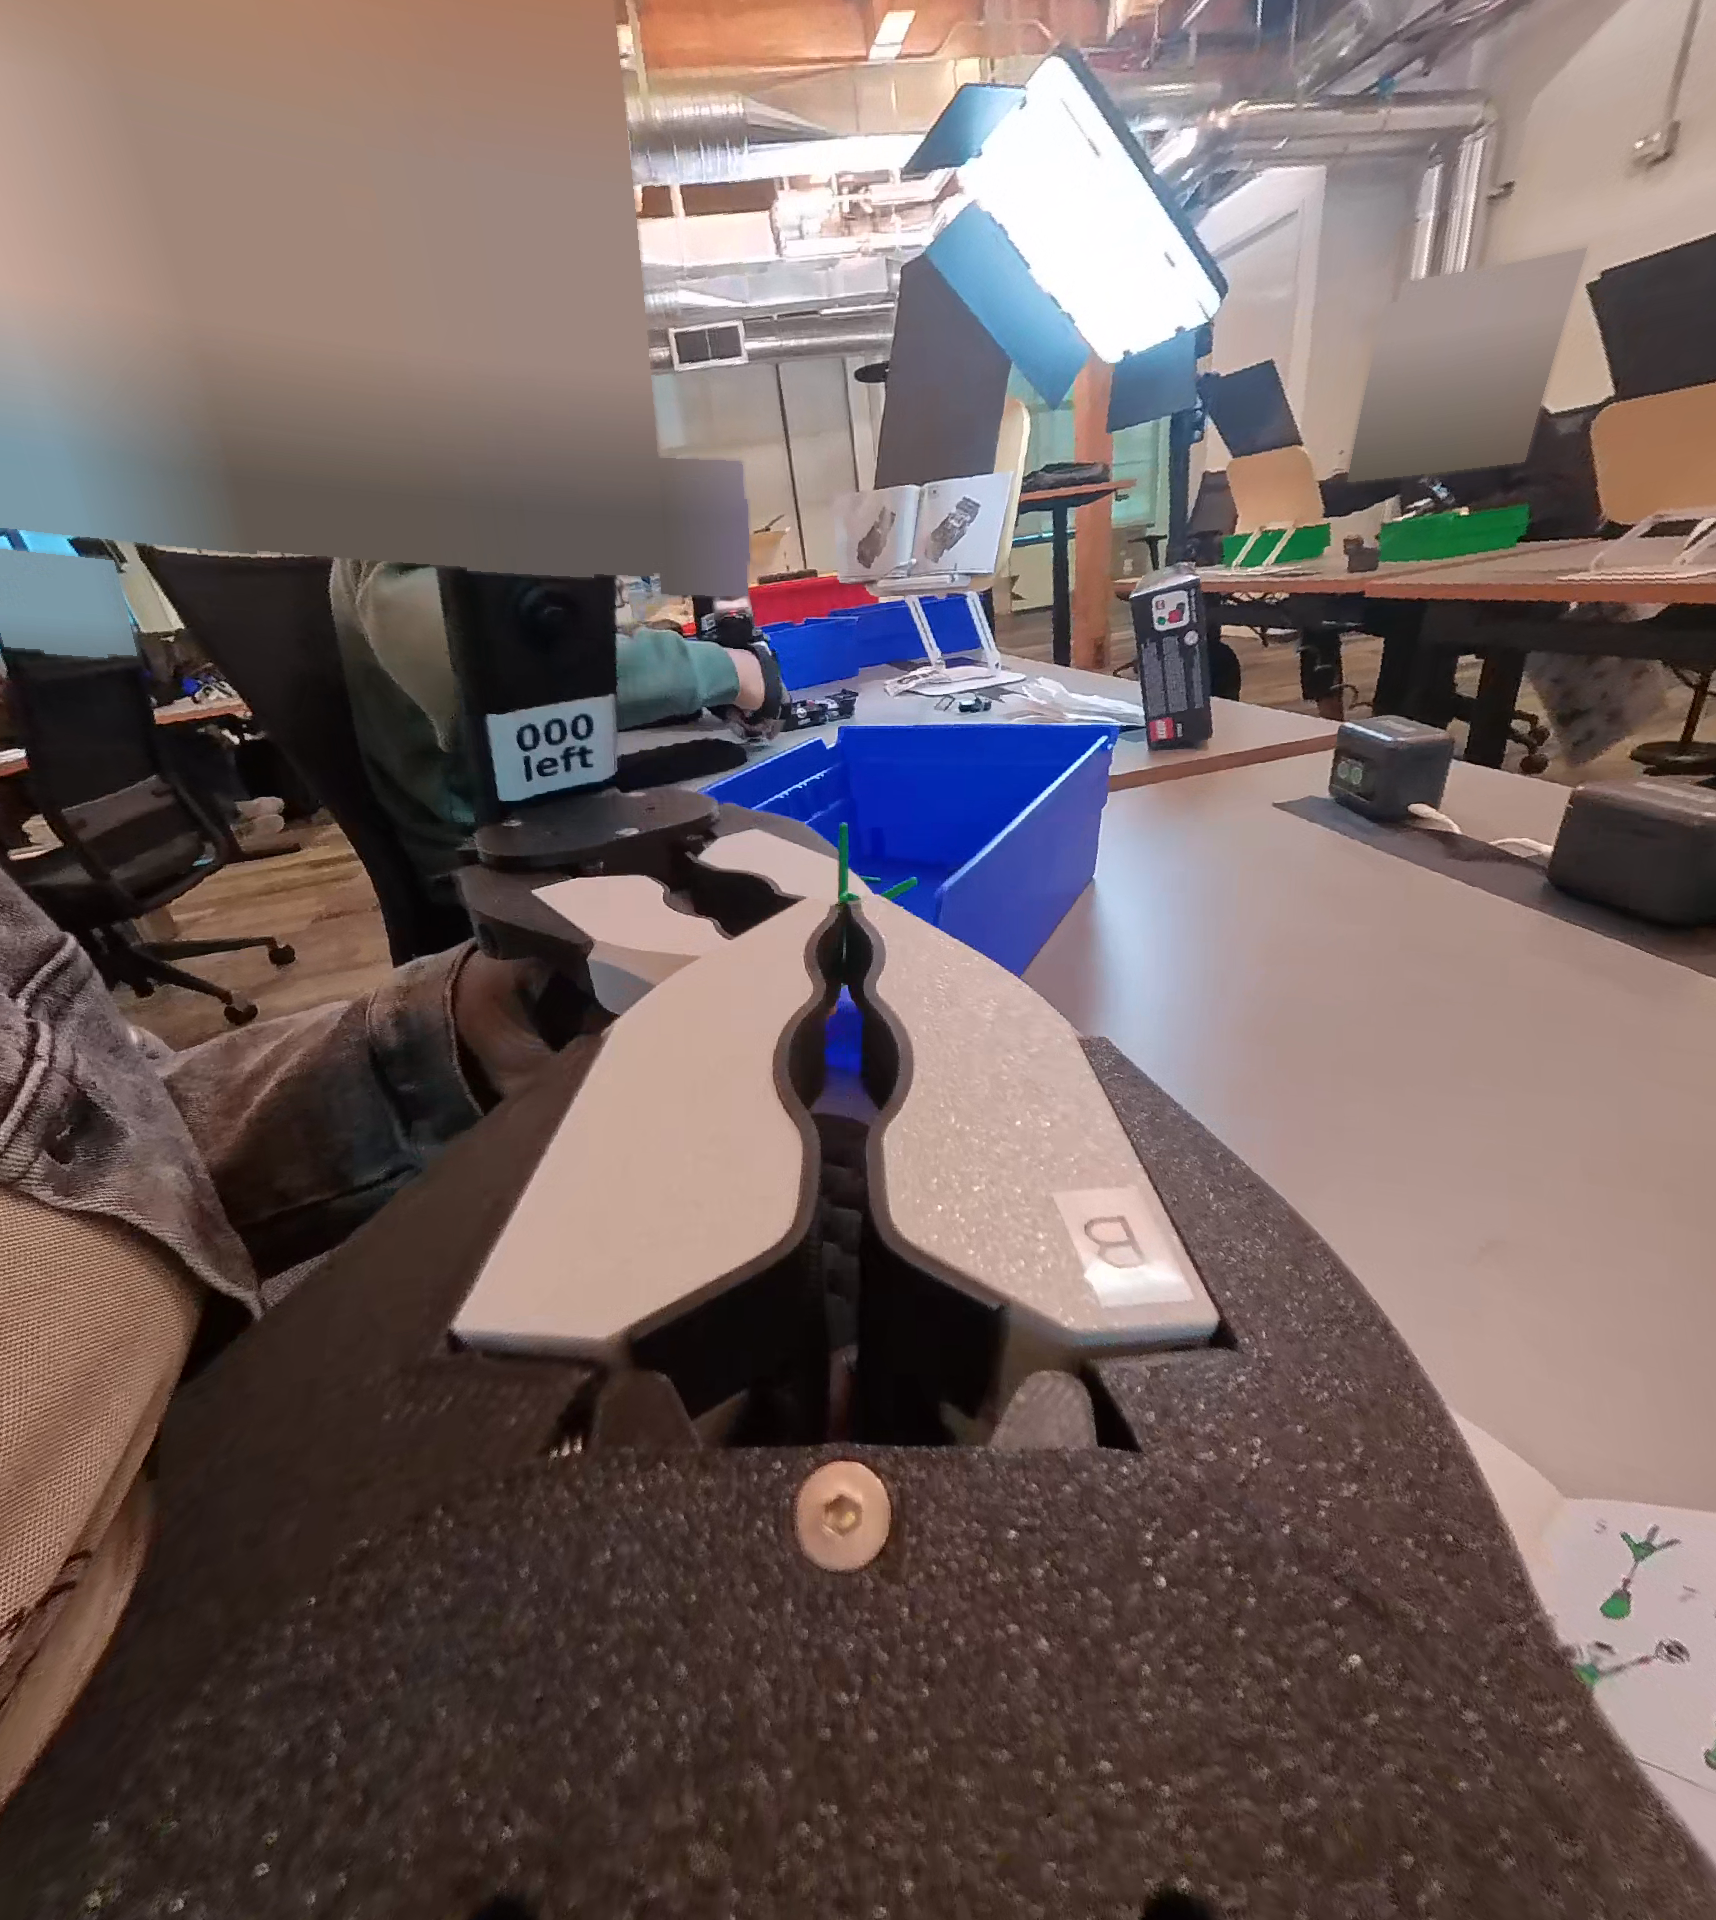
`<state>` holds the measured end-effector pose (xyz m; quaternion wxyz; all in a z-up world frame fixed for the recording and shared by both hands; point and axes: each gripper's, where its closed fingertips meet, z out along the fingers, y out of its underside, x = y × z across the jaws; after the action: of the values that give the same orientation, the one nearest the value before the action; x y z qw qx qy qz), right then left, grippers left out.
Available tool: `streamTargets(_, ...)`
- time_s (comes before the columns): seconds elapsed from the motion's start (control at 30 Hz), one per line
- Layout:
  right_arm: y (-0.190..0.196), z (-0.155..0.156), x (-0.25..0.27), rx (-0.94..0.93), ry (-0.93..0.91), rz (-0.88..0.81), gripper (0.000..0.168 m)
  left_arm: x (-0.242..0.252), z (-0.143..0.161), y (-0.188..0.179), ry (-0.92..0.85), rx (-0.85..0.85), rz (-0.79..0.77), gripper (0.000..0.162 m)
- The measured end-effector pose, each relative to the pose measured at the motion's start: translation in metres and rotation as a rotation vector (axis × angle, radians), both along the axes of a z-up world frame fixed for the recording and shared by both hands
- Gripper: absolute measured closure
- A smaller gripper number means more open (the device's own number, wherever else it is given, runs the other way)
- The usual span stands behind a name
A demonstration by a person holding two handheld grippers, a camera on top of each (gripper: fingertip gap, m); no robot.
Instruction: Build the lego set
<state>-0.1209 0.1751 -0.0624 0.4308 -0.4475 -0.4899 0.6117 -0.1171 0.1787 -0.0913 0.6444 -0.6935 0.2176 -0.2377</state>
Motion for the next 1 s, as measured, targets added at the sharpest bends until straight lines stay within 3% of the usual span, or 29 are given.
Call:
streamTargets(0.3, -0.001, -0.013, -0.001, 0.209, -0.090, -0.073, 0.168, 0.001, -0.005, 0.007, 0.135, 0.011, 0.038, 0.147)
streamTargets(0.77, -0.006, -0.021, -0.008, 0.233, -0.126, -0.051, 0.168, -0.002, -0.011, 0.004, 0.087, 0.012, 0.020, 0.154)
streamTargets(0.87, -0.008, -0.019, -0.008, 0.210, -0.140, -0.019, 0.166, -0.004, -0.006, -0.001, 0.028, 0.029, 0.005, 0.154)
streamTargets(1.0, 0.007, -0.016, -0.003, 0.162, -0.248, -0.031, 0.152, -0.012, 0.008, -0.010, -0.137, 0.079, -0.020, 0.154)
